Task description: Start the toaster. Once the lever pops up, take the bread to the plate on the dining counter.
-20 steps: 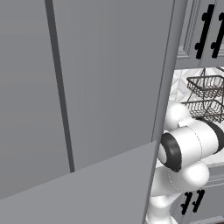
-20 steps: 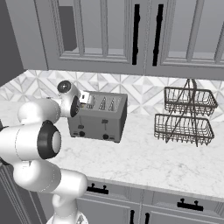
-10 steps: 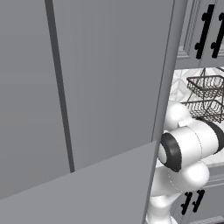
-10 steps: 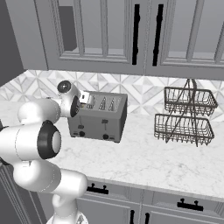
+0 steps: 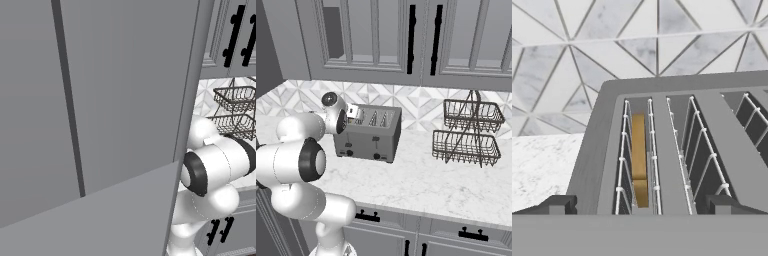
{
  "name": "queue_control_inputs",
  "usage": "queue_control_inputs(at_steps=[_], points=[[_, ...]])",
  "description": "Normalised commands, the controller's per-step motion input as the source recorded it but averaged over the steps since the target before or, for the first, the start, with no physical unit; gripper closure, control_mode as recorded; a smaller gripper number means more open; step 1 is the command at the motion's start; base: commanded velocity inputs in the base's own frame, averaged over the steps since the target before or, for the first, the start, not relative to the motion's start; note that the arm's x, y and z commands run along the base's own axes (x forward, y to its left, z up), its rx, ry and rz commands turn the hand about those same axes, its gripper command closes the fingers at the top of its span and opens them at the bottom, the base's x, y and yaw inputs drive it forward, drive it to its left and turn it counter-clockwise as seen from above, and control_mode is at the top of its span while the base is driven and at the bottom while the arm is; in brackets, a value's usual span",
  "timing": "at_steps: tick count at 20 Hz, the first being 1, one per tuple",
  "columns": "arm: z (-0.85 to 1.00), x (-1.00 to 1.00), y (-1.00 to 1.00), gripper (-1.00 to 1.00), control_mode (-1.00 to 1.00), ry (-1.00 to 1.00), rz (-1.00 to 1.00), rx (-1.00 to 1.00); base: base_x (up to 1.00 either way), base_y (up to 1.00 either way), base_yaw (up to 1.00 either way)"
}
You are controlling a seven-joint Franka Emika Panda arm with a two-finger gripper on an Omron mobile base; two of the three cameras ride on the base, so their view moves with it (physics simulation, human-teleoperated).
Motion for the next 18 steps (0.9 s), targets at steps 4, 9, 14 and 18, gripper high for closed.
queue_control_inputs(at_steps=[4, 9, 14, 18], points=[[0.0, 0.0, 0.0, -1.0, -1.0, 0.0, 0.0, 0.0, 0.0, 0.0, 0.0], [0.0, 0.0, 0.0, -1.0, -1.0, 0.0, 0.0, 0.0, 0.0, 0.0, 0.0], [0.0, 0.0, 0.0, -1.0, -1.0, 0.0, 0.0, 0.0, 0.0, 0.0, 0.0], [0.0, 0.0, 0.0, -1.0, -1.0, 0.0, 0.0, 0.0, 0.0, 0.0, 0.0]])
